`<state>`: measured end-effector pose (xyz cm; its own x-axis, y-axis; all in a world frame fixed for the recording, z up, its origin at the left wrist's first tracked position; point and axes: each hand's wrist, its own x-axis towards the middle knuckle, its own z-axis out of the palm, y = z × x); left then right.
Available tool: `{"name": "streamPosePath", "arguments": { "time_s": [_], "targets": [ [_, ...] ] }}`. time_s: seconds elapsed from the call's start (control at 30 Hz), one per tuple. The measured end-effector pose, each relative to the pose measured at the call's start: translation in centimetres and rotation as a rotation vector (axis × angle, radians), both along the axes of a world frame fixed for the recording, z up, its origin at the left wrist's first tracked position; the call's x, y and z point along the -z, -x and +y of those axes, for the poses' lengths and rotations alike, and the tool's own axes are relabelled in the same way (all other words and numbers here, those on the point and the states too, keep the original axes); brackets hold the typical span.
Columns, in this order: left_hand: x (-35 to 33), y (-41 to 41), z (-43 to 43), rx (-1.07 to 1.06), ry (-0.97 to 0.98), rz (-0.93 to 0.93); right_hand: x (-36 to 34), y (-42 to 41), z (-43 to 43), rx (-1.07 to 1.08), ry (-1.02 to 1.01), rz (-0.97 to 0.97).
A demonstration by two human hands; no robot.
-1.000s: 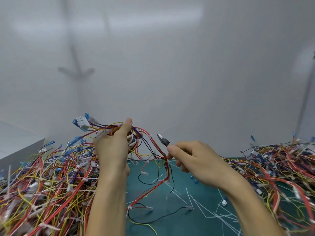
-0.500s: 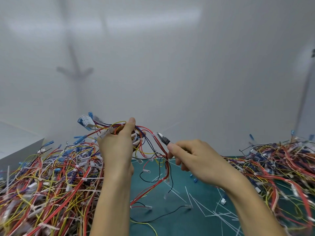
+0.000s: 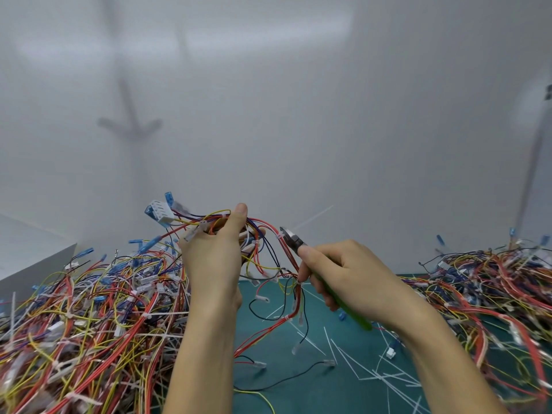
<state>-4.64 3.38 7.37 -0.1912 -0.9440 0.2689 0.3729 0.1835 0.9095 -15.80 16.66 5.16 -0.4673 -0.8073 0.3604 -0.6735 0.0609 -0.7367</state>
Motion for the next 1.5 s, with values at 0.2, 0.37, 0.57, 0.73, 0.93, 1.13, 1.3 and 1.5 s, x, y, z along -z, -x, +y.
{"name": "streamPosePath", "arguments": {
  "time_s": [0.2, 0.37, 0.57, 0.73, 0.93, 1.13, 1.3, 1.5],
  "targets": [
    [0.0, 0.1, 0.1, 0.004, 0.001, 0.017, -0.2, -0.4, 0.1, -0.025, 0.003, -0.06],
    [0.0, 0.2, 0.0, 0.004, 0.017, 0.057, -0.5, -0.7, 0.4, -0.017, -0.007, -0.077],
    [0.1, 0.4, 0.1, -0.019, 0.033, 0.035, -0.7, -0.9, 0.5, -0.02, -0.003, -0.103],
    [0.1, 0.4, 0.1, -0.009, 0.042, 0.052, -0.7, -0.9, 0.5, -0.023, 0.005, -0.121],
    [0.0, 0.3, 0.2, -0.001, 0.046, 0.065, -0.7, -1.0, 0.6, -0.042, 0.003, -0.146],
    [-0.2, 0.1, 0.4, -0.006, 0.111, 0.093, -0.8, -1.2, 0.6, -0.095, 0.001, -0.199],
    [0.0, 0.1, 0.2, -0.032, 0.138, 0.084, -0.6, -1.0, 0.5, -0.131, -0.012, -0.263],
    [-0.1, -0.1, 0.1, -0.049, 0.147, 0.06, -0.8, -1.0, 0.6, -0.121, -0.011, -0.221]
  ]
}}
